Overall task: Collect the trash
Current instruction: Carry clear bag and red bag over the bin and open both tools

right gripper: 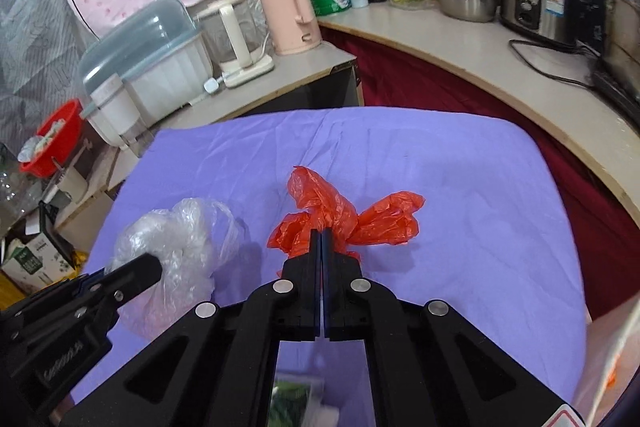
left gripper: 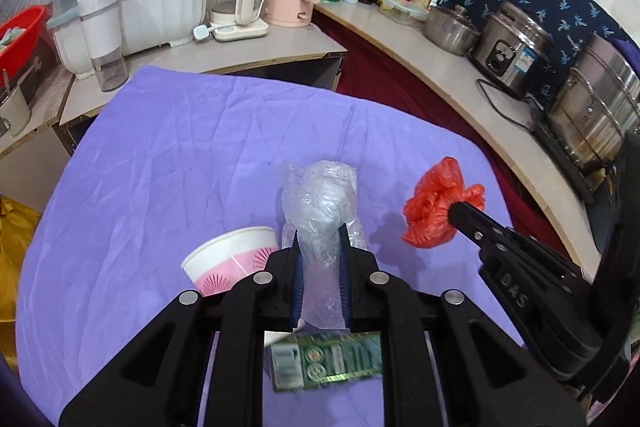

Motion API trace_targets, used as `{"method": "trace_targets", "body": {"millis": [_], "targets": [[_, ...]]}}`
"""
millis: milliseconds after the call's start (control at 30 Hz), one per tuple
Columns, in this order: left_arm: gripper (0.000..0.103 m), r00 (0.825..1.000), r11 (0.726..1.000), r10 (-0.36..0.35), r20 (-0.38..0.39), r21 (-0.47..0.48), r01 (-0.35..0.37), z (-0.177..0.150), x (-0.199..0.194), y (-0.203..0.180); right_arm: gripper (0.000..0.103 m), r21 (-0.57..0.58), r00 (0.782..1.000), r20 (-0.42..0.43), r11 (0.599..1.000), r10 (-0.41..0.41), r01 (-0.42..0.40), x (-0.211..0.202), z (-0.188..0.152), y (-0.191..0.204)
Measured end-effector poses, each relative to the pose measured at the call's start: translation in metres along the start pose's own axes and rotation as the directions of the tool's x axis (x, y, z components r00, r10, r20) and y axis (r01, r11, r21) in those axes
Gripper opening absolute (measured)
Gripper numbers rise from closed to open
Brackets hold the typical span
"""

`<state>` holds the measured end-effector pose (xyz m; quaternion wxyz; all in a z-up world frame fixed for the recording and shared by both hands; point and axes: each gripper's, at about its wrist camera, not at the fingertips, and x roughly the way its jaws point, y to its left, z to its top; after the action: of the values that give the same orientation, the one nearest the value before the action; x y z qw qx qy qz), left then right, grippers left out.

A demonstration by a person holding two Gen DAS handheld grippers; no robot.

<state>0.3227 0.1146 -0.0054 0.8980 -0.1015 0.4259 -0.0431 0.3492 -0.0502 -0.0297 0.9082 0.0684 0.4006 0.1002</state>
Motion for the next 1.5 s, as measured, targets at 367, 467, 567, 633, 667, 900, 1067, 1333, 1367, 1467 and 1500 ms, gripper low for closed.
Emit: {"method": "trace_targets", "body": {"millis": [367,467,567,633,667,900,1067,1333,1367,1467,1500], "targets": [[0.014,0.996,0.995,-0.07,0.061,0.08,0.065,-0.036,-0.082,-0.057,0.001,0.097,0.992,0.117,0.995,-0.049,0.038,-0.128,-0.046,-0.042],[0.014,0.994,0.991,-0.09,0.063,0.107,0.083,-0.049,-0.097,-0.075,0.001,0.129,0.988,0.135,0.99,-0.072,0.055,-0.157,-0.063,-0.06],[0.014,0.992,0.985,-0.108,0.058,0.139,0.099,-0.063,-0.107,-0.095,0.001,0.162,0.985,0.147,0.984,-0.092,0.068,-0.18,-0.08,-0.078],[0.014,0.991,0.981,-0.12,0.051,0.162,0.11,-0.073,-0.113,-0.11,0.001,0.182,0.982,0.154,0.98,-0.107,0.078,-0.193,-0.091,-0.088],[0.014,0.991,0.979,-0.125,0.048,0.171,0.115,-0.078,-0.115,-0.116,0.001,0.191,0.981,0.156,0.978,-0.115,0.084,-0.199,-0.097,-0.094],[0.014,0.987,0.959,-0.161,0.017,0.239,0.152,-0.109,-0.124,-0.161,0.001,0.268,0.97,0.169,0.956,-0.172,0.123,-0.239,-0.134,-0.138],[0.014,0.983,0.942,-0.186,-0.006,0.283,0.18,-0.126,-0.126,-0.194,0.001,0.332,0.961,0.168,0.931,-0.218,0.153,-0.261,-0.158,-0.174],[0.014,0.976,0.915,-0.217,-0.033,0.341,0.215,-0.147,-0.126,-0.238,0.001,0.403,0.946,0.162,0.894,-0.279,0.195,-0.284,-0.185,-0.217],[0.014,0.975,0.913,-0.217,-0.036,0.347,0.216,-0.149,-0.125,-0.243,0.001,0.408,0.945,0.161,0.891,-0.284,0.199,-0.286,-0.188,-0.221],[0.014,0.974,0.904,-0.222,-0.048,0.364,0.224,-0.156,-0.122,-0.258,0.001,0.422,0.942,0.156,0.882,-0.298,0.21,-0.29,-0.195,-0.233],[0.014,0.974,0.901,-0.222,-0.051,0.369,0.225,-0.158,-0.121,-0.262,0.001,0.426,0.941,0.155,0.88,-0.301,0.211,-0.291,-0.197,-0.236]]}}
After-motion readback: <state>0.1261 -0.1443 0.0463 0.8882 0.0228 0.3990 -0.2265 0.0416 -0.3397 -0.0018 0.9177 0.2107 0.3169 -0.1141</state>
